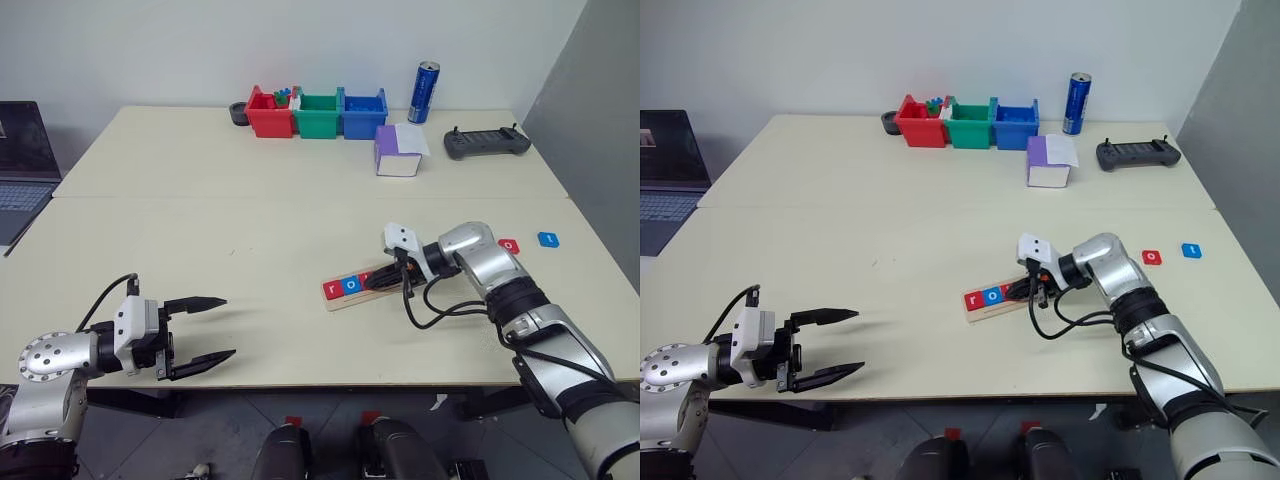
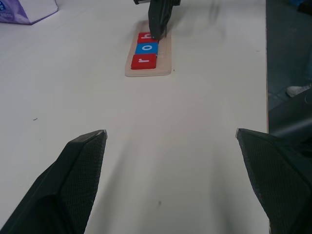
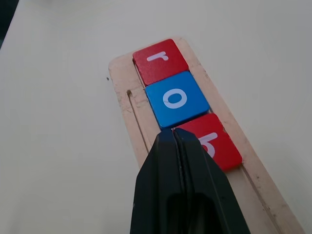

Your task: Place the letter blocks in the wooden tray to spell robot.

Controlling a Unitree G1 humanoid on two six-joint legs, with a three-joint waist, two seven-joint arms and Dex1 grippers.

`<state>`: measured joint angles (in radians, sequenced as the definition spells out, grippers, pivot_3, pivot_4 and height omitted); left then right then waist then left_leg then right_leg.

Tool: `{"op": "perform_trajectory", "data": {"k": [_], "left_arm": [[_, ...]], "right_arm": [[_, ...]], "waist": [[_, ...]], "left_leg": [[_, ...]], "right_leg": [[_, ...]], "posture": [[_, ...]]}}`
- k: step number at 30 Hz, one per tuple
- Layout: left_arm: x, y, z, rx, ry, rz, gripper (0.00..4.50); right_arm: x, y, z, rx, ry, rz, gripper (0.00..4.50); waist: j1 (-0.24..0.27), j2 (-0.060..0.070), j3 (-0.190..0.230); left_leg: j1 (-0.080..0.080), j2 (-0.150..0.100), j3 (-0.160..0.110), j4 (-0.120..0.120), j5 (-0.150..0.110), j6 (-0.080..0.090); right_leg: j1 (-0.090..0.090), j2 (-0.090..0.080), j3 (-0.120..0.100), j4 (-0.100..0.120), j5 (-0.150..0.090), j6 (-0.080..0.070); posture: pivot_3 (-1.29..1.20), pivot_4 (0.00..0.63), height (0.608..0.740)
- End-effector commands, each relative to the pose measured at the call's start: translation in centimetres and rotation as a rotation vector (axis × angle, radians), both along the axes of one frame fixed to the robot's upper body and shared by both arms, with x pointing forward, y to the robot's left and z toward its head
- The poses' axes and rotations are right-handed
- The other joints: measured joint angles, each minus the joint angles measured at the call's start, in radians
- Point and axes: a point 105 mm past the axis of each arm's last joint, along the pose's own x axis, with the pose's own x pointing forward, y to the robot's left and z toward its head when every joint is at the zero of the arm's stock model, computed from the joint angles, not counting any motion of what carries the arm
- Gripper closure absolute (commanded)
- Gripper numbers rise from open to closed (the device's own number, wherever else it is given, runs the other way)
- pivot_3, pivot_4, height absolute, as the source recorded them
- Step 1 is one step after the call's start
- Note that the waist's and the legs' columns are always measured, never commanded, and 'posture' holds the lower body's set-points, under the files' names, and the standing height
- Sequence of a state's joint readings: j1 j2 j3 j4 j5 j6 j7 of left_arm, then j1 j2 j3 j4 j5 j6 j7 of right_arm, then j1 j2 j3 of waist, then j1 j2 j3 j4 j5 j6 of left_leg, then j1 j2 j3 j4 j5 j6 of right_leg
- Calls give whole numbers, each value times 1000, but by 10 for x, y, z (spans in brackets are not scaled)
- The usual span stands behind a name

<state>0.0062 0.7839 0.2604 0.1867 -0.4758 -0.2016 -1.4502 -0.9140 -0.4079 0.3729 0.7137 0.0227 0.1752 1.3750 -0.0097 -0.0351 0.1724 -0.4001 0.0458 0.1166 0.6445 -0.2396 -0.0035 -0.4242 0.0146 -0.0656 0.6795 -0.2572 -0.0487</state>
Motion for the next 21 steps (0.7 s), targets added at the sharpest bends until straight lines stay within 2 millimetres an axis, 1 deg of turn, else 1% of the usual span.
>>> {"op": "perform_trajectory", "data": {"k": [1,5,7,9,11,13,14,16,18,21], "left_arm": [[0,3,13,9,-45,3,0],[1,3,13,10,-46,1,0],[1,2,13,8,-48,-1,0],[1,1,13,6,-48,-3,0],[0,1,13,5,-49,-2,0],[-1,1,13,6,-48,2,0],[-2,2,13,6,-46,4,0],[-2,2,12,6,-43,6,0],[-2,1,11,5,-42,5,0],[0,-1,12,0,-46,0,0]], "right_arm": [[2,1,18,29,-42,28,4460],[-2,-3,20,31,-41,47,4460],[1,-6,22,34,-53,27,4460],[12,-12,32,54,-102,-35,4460],[29,-22,47,87,-165,-148,4460],[49,-33,55,107,-243,-295,4460],[58,-37,53,97,-275,-362,4460],[67,-42,45,65,-307,-438,4460],[70,-39,35,29,-329,-451,4460],[67,-34,20,-11,-312,-425,4460]], "waist": [[0,0,0],[0,0,0],[0,0,0],[0,0,0],[0,0,0],[0,0,0],[-1,0,0],[-2,0,0],[-3,0,0],[-9,0,0]], "left_leg": [[0,0,0,0,0,0],[0,0,0,0,0,0],[0,0,0,0,0,0],[0,0,0,0,0,0],[0,0,0,0,0,0],[0,0,0,0,0,0],[0,0,0,0,0,0],[0,0,0,0,0,0],[0,0,0,-1,0,0],[0,0,0,-1,0,0]], "right_leg": [[0,0,0,0,0,0],[0,0,0,0,0,0],[0,0,0,0,0,0],[0,0,0,0,0,0],[0,0,0,0,0,0],[0,0,0,0,0,0],[0,0,0,0,0,0],[0,0,0,0,0,-1],[0,0,0,0,-1,-2],[-1,0,0,0,-1,-2]], "posture": [[0,150,740],[0,150,740],[0,150,740],[0,150,740],[0,150,740],[0,150,740],[0,150,740],[0,150,740],[0,150,740],[0,150,740]]}}
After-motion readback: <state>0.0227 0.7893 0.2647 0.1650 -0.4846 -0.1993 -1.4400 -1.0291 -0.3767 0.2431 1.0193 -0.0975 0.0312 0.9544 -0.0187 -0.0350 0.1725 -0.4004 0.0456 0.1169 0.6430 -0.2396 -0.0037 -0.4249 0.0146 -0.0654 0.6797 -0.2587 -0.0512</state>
